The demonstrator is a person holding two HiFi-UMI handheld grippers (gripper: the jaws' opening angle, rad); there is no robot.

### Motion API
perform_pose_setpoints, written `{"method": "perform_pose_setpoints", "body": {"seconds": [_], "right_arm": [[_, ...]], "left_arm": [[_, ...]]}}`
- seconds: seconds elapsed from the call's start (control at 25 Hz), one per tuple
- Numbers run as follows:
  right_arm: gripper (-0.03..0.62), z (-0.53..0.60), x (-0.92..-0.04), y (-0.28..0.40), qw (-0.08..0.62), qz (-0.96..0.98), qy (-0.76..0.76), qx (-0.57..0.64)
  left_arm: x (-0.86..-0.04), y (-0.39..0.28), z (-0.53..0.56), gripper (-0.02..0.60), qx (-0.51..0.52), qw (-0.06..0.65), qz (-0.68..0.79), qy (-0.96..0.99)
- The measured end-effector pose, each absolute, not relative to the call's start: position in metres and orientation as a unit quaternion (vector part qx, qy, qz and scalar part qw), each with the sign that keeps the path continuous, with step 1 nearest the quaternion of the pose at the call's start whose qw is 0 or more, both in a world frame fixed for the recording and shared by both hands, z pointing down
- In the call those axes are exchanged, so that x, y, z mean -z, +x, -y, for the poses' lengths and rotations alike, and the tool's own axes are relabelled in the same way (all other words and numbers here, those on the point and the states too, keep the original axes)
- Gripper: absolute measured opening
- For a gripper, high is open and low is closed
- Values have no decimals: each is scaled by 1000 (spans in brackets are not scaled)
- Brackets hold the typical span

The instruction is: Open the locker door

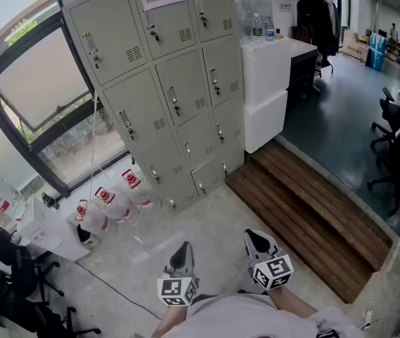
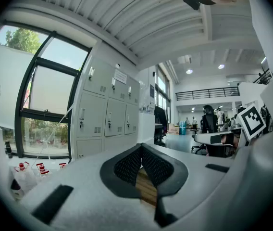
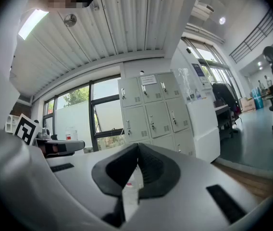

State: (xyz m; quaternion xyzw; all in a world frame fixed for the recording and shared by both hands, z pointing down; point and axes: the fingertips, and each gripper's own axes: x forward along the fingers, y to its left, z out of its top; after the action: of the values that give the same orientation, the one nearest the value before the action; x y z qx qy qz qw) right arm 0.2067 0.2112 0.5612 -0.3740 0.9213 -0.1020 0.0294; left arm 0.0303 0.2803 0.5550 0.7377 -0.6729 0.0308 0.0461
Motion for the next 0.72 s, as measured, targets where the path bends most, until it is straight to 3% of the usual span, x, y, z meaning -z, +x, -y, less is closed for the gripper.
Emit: {"method": "perform_pose_setpoints", "body": {"seconds": [0.72], "right_arm": [[14,-214,-555,211,49,-924,-366,101]], "left_arm": [[-556,31,-283,3,-26,51,680,731]]}}
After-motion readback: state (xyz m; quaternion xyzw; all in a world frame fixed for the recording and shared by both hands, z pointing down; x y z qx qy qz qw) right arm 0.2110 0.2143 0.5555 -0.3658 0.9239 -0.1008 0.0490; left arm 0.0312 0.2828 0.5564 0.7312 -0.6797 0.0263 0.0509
